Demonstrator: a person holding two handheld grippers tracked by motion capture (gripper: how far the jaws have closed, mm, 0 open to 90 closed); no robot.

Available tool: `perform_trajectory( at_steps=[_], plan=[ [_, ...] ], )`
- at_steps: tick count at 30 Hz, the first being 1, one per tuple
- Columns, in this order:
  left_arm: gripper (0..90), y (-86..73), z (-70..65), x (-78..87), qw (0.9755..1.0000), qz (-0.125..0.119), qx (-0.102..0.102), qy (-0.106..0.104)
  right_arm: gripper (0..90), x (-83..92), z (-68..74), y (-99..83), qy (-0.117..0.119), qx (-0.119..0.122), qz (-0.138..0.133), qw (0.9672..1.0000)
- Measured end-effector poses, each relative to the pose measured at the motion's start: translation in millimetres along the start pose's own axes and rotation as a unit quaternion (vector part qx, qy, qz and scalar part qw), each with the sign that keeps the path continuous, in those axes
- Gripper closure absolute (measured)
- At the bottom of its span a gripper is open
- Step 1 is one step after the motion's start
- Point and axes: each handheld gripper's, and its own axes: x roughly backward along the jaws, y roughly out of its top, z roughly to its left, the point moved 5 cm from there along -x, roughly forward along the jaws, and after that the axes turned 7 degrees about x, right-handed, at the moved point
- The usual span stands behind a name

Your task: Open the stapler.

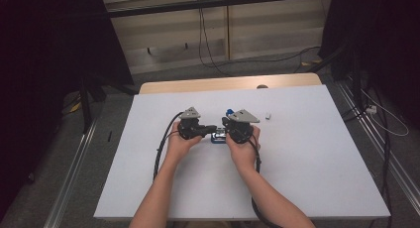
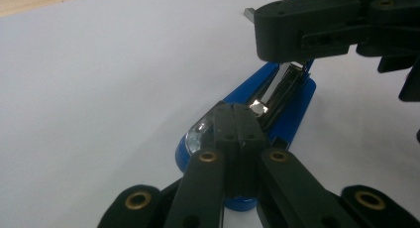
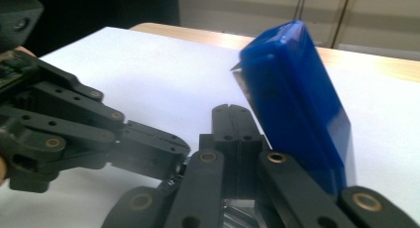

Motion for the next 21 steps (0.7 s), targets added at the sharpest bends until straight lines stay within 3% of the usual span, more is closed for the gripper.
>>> perform_trajectory(
  at_steps=[5, 13, 17, 21],
  plan=[
    [90.0, -0.3, -0.9, -0.1, 1.0, 0.001, 0.003, 0.002, 90.0, 8.9, -9.3, 0.6, -0.015, 0.021, 0.003, 0.9997],
    [90.0, -0.8, -0.3, 0.1, 1.0, 0.0, 0.008, 0.0, 90.0, 20.9, -26.9, -0.3, -0.028, 0.015, 0.019, 0.9993],
    [90.0, -0.5, -1.6, 0.1, 1.0, 0.001, 0.004, 0.005, 90.0, 28.4, -38.2, -7.4, -0.049, 0.003, 0.02, 0.9986],
    [90.0, -0.6, -1.8, 0.3, 1.0, 0.001, 0.006, 0.006, 90.0, 33.1, -48.7, -16.3, -0.049, -0.007, 0.025, 0.9984]
  ],
)
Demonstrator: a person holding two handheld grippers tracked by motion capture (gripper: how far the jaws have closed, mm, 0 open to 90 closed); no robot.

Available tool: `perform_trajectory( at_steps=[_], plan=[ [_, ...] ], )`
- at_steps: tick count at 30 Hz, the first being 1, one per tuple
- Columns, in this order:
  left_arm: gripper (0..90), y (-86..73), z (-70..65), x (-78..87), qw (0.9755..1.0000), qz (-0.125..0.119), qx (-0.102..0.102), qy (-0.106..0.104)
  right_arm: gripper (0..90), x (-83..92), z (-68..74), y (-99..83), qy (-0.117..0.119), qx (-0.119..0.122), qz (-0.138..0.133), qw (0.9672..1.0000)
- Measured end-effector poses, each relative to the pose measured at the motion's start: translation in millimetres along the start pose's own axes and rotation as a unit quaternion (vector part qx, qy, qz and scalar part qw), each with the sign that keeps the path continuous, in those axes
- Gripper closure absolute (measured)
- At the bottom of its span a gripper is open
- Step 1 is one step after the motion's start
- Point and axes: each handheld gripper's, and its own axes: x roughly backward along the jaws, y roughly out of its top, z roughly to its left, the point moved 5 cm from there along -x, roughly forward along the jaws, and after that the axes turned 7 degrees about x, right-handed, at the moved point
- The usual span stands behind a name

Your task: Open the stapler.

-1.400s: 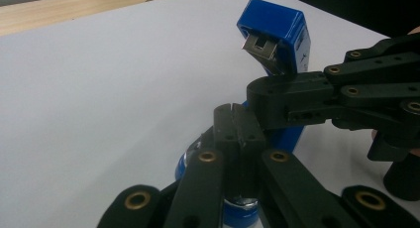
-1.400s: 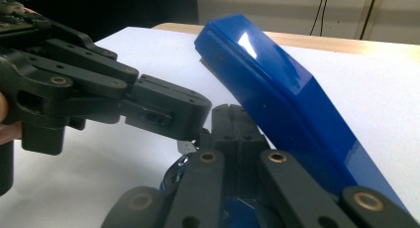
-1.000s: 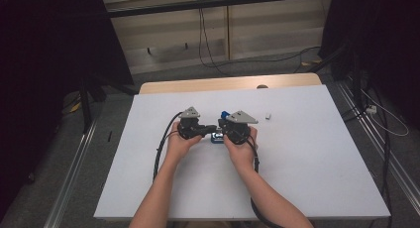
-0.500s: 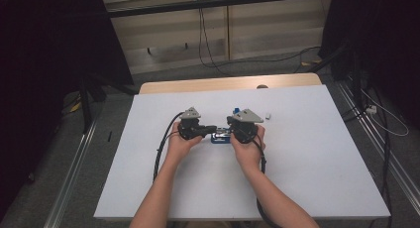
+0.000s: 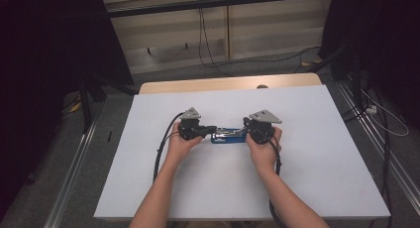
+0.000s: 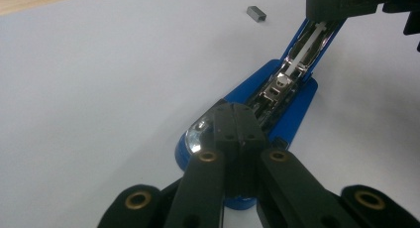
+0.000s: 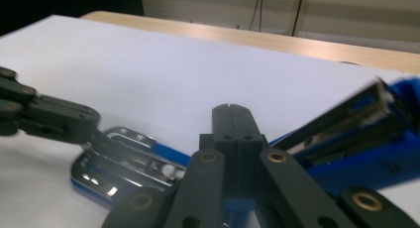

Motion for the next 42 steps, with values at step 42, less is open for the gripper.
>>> perform_trajectory(
  at_steps=[42],
  plan=[
    [66.7, 9.3, -18.9, -1.9, 0.9997, -0.007, -0.01, 0.021, 83.7, 9.7, -30.0, -26.3, 0.028, 0.017, 0.044, 0.9985]
  ],
)
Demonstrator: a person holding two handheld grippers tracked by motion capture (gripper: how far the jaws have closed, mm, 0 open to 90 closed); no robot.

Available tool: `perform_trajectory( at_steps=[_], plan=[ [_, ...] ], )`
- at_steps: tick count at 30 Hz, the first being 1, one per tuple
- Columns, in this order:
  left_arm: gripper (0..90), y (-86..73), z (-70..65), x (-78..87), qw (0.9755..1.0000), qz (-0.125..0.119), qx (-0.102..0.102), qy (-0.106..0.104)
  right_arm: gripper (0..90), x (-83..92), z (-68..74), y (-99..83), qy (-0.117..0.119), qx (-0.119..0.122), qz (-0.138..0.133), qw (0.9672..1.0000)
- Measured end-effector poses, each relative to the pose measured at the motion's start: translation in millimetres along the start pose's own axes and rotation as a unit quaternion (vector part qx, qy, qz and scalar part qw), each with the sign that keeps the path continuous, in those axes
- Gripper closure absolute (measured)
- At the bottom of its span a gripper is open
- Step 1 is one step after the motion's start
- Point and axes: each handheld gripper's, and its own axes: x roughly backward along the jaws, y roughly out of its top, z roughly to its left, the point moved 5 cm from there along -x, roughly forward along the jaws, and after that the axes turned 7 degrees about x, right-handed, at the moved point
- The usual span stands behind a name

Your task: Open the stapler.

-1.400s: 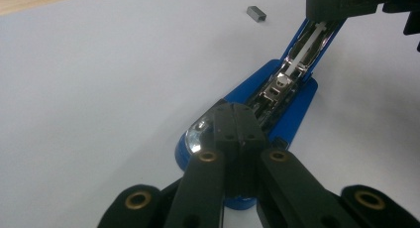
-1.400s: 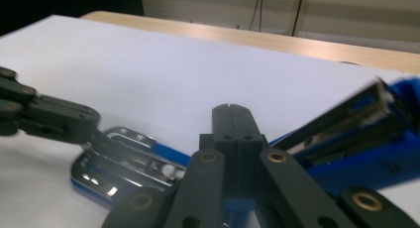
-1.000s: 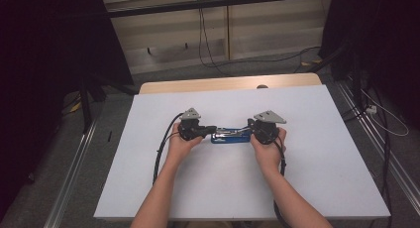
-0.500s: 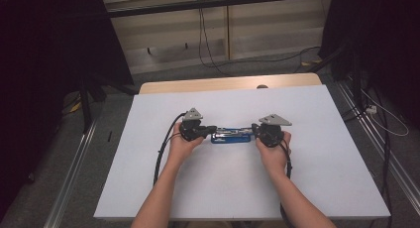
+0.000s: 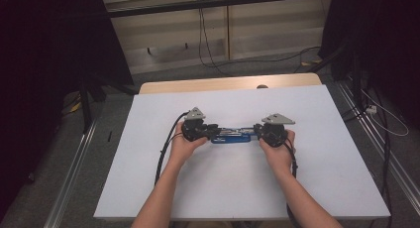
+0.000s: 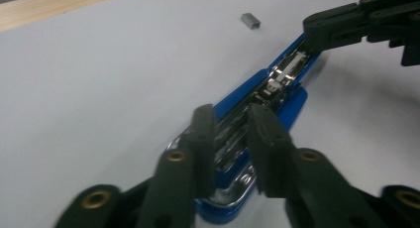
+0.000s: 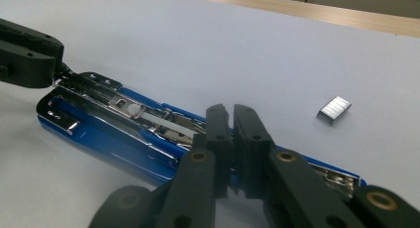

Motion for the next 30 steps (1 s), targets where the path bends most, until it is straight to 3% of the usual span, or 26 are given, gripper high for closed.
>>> perform_trajectory(
  at_steps=[3, 5, 6, 9, 13, 18, 21, 30],
  plan=[
    [59.9, 5.7, -0.9, 5.3, 0.9999, -0.014, 0.0, 0.008, 81.1, 0.9, -1.4, 0.2, -0.001, -0.002, -0.001, 1.0],
    [48.3, 9.8, 0.4, 10.9, 0.9994, -0.028, 0.018, 0.009, 76.7, 2.2, -2.7, 2.2, 0.004, -0.006, -0.001, 1.0],
    [48.3, 11.3, 0.9, 13.0, 0.999, -0.035, 0.028, 0.006, 76.7, 2.2, -2.7, 2.2, 0.004, -0.006, -0.001, 1.0],
    [35.3, 12.9, 4.6, 19.2, 0.9981, -0.038, 0.048, 0.009, 71.2, 4.0, -4.3, 5.7, 0.001, -0.004, -0.004, 1.0],
    [25.4, 12.9, 8.4, 25.0, 0.9974, -0.035, 0.06, 0.019, 62.3, 5.7, -7.8, 11.6, -0.006, -0.004, -0.002, 1.0],
    [18.3, 12.4, 9.7, 28.7, 0.9979, -0.029, 0.047, 0.034, 51.3, 6.5, -18.3, 19.2, -0.024, -0.01, 0.0, 0.9997],
    [14.8, 11.5, 9.4, 30.2, 0.9979, -0.023, 0.05, 0.035, 46.3, 5.6, -27.8, 22.8, -0.039, -0.008, 0.003, 0.9992],
    [11.8, 10.1, 12.7, 39.2, 0.9977, -0.021, 0.049, 0.043, 35.1, -2.2, -44.3, 20.5, -0.06, -0.026, 0.019, 0.9977]
  ],
)
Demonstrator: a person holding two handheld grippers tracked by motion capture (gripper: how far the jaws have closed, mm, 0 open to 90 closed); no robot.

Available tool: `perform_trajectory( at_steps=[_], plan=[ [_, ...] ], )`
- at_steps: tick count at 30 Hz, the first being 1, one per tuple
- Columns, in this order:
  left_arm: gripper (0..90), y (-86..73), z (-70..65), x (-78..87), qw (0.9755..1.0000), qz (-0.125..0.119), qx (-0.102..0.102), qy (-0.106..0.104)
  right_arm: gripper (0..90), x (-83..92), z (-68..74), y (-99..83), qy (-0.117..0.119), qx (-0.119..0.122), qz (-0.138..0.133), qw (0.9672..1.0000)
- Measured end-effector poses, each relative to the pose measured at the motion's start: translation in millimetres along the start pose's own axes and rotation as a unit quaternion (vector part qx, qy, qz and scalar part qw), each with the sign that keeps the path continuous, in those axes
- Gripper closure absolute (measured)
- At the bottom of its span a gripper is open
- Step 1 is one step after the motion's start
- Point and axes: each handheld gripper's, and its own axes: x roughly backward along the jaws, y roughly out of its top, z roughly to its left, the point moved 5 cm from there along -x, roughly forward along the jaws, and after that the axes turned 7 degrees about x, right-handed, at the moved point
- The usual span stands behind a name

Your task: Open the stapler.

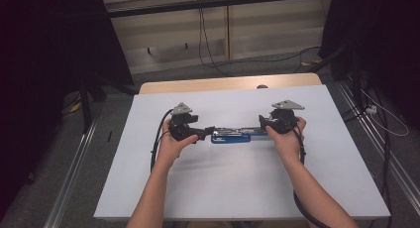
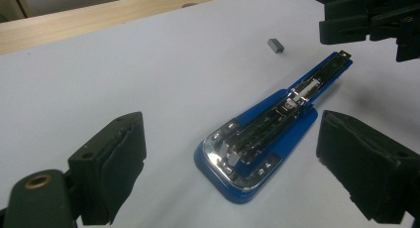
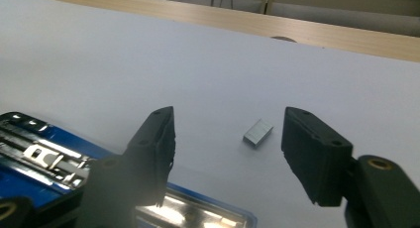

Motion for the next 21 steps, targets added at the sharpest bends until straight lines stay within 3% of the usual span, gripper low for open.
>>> perform_trajectory(
  at_steps=[5, 8, 21],
  plan=[
    [11.1, 0.7, 2.5, 3.1, 1.0, -0.004, 0.003, 0.004, 30.8, -9.1, -5.9, -2.5, -0.001, -0.008, 0.015, 0.9999],
    [11.1, 1.0, 3.4, 3.5, 0.9999, -0.008, 0.005, 0.004, 27.8, -15.2, -12.1, -2.2, 0.0, -0.025, 0.026, 0.9994],
    [11.5, -3.2, 6.6, -0.7, 0.9999, 0.007, 0.003, 0.013, 19.3, -35.1, -29.7, -4.4, -0.006, -0.043, 0.054, 0.9976]
  ],
)
